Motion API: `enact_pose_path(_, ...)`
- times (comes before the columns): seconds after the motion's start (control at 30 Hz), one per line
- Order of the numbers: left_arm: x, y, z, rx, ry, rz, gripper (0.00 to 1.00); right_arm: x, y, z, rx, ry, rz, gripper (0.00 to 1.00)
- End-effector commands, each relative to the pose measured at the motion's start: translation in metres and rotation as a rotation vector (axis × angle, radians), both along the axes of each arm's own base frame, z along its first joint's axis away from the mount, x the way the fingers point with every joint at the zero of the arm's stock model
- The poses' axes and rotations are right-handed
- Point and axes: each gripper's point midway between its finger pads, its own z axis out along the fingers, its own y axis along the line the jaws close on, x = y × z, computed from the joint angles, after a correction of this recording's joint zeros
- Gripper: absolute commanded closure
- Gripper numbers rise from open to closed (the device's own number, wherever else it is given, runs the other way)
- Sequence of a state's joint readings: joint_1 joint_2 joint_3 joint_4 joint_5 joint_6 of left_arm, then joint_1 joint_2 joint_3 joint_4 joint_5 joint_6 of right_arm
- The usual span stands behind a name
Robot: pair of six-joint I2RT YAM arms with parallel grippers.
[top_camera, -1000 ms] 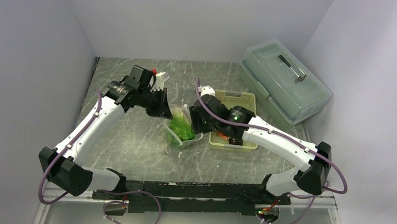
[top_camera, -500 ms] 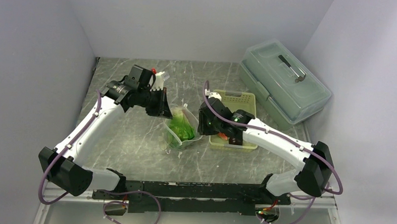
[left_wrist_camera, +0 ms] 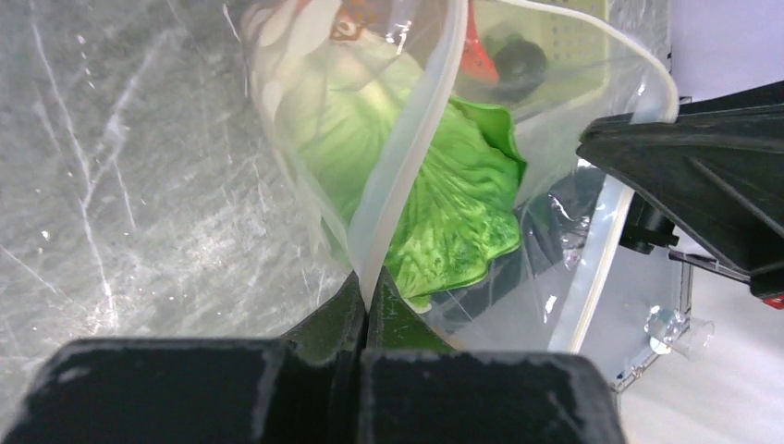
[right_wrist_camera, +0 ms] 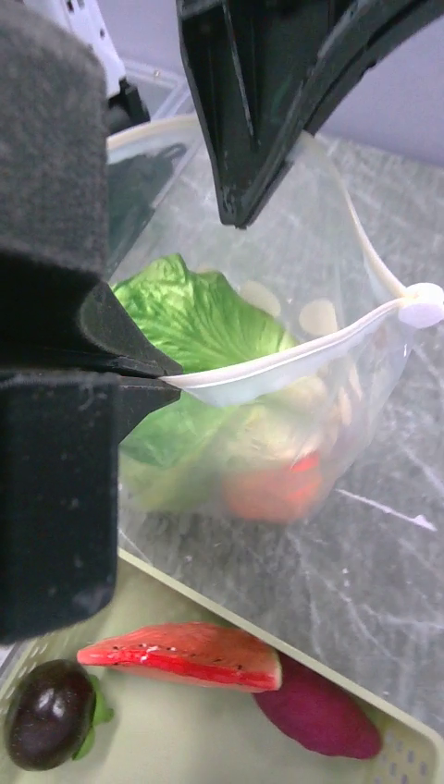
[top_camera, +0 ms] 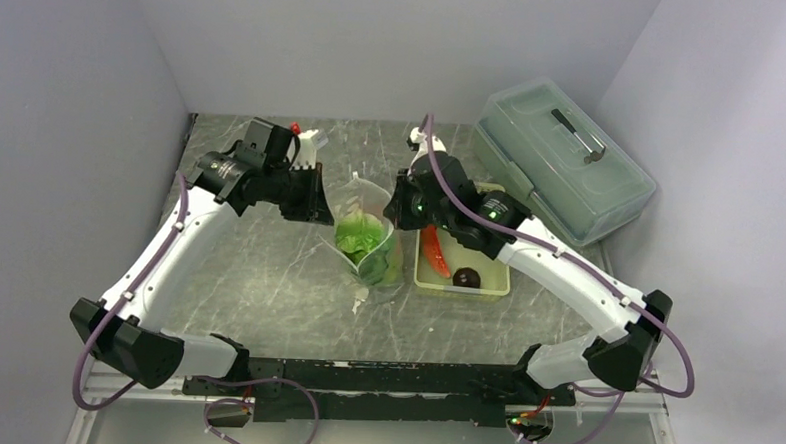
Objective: Place the food in the zip-top bag and seal the zipper
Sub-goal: Adjust the zipper food storage bag at the center of the board.
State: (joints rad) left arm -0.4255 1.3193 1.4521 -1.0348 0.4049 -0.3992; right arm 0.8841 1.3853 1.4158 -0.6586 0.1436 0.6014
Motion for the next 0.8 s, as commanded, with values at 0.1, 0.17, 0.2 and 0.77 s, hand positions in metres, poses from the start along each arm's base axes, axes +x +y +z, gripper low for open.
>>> enact_pose_path(0.1,0.011,0.010,0.043,-0.014,-0.171,0.028,0.98,0.004,-0.002,0.025,0.018,-0.085,0.033,1.00)
enact_pose_path(0.17,0.017,0.009,0.024,0.000,-0.117,0.039,1.00,0.009,0.000,-0.002,-0.061,-0.018,0.034,1.00)
enact_pose_path(0.2,0.016,0.010,0.015,0.007,-0.062,0.046,1.00,0.010,0.001,-0.004,-0.080,-0.006,0.033,1.00)
enact_pose_path(0.77,0.017,0.018,0.007,0.013,-0.090,0.047,1.00,0.010,0.004,-0.003,-0.039,-0.041,0.055,1.00)
